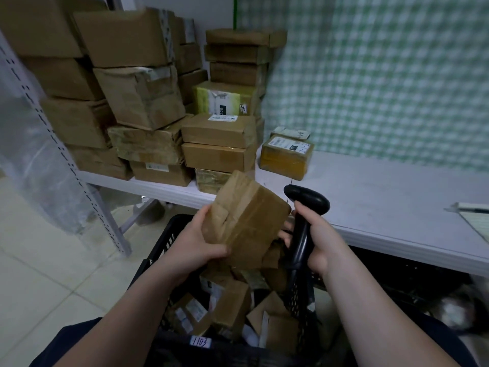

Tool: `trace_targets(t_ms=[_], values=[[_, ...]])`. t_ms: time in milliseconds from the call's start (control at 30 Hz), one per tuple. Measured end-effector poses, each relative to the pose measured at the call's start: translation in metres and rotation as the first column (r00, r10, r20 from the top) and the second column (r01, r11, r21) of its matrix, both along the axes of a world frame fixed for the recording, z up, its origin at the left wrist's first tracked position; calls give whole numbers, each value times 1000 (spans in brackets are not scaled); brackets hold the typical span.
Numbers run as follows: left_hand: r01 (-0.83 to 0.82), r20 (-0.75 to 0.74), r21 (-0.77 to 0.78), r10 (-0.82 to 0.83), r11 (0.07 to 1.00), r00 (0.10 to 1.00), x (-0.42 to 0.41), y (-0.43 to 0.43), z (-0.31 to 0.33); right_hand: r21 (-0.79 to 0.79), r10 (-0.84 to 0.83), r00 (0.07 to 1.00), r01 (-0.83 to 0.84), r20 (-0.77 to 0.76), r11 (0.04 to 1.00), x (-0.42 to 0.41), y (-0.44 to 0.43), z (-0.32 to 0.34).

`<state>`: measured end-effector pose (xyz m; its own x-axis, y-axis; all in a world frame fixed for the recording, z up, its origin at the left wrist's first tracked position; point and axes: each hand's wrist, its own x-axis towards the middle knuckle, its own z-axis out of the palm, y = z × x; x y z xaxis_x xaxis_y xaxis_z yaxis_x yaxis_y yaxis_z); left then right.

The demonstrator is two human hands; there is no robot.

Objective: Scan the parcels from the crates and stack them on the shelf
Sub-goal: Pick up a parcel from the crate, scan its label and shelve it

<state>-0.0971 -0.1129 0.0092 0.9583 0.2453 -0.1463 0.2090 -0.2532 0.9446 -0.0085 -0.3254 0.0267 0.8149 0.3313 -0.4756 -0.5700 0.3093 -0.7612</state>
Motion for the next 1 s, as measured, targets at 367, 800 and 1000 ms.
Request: trace_targets(t_ms=[367, 800, 1000], values=[[-97, 278, 657, -121, 747, 953, 16, -22, 28, 12, -72, 997, 72, -12, 997, 14, -12, 29], [-66, 408, -55, 83, 996, 909, 41, -39, 71, 22, 33, 994, -35, 102, 999, 32, -25, 61], [-9, 198, -595, 157, 804, 968, 56, -44, 87, 62, -68, 977, 57, 201, 996, 35, -22, 65]])
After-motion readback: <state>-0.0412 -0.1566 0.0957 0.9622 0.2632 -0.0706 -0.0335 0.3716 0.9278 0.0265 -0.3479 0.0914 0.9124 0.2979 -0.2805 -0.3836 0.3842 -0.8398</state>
